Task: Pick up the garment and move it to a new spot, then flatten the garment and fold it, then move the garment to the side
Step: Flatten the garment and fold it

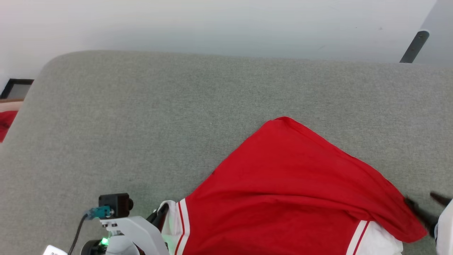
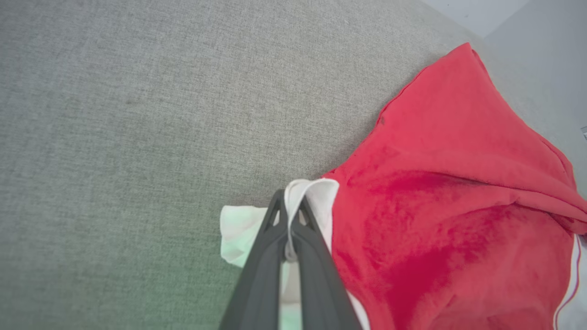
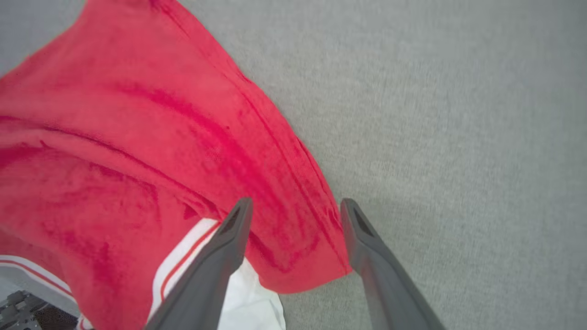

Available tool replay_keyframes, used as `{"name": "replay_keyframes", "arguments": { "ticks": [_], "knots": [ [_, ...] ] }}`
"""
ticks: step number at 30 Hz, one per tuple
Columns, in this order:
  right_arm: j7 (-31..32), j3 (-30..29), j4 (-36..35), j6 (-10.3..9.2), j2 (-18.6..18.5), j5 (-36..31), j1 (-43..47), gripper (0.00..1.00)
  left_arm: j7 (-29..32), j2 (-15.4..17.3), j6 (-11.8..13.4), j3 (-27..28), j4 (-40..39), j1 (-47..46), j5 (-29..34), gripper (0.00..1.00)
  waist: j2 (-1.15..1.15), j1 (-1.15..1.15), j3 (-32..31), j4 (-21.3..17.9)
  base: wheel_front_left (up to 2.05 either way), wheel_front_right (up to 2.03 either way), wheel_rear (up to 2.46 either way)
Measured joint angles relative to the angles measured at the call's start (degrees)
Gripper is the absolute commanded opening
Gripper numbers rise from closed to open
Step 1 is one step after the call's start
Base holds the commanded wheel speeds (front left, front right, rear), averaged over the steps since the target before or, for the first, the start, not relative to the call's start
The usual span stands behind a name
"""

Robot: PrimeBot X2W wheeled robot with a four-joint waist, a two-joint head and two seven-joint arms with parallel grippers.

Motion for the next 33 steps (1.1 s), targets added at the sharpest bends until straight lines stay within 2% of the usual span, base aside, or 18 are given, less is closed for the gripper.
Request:
{"name": "replay_keyframes", "arguments": {
  "ticks": [5, 10, 17, 24, 33],
  "knots": [
    [-3.9, 1.2, -4.3, 0.00, -1.1, -0.3, -4.7, 1.00, 0.5, -0.6, -0.1, -0.7, -0.2, -0.5, 0.2, 0.00, 0.00, 0.00, 0.1, 1.1, 0.00, 0.00, 0.00],
    [-8.0, 5.7, -2.8, 0.00, -2.6, -0.8, -11.5, 1.00, 1.0, -1.5, -0.7, -1.9, 0.1, -1.9, 0.6, 0.00, 0.00, 0.00, 0.4, 3.0, 0.00, 0.00, 0.00],
    [-9.8, 15.1, 6.8, 0.00, -4.9, 1.0, -23.4, 1.00, 1.5, -3.6, -2.4, -3.8, 1.7, -4.5, 1.2, 0.00, 0.00, 0.00, 1.3, 6.6, 0.00, 0.00, 0.00],
    [-8.8, 26.4, 18.4, 0.00, -7.1, 5.4, -35.1, 1.00, 1.6, -6.7, -4.7, -5.7, 4.6, -7.8, 1.8, 0.00, 0.00, 0.00, 3.1, 10.5, 0.00, 0.00, 0.00],
    [-6.1, 37.7, 32.1, 0.00, -7.0, 8.2, -45.8, 1.00, 0.5, -9.9, -8.0, -6.6, 9.2, -11.0, 2.0, 0.00, 0.00, 0.00, 6.9, 14.6, 0.00, 0.00, 0.00]
  ]
}}
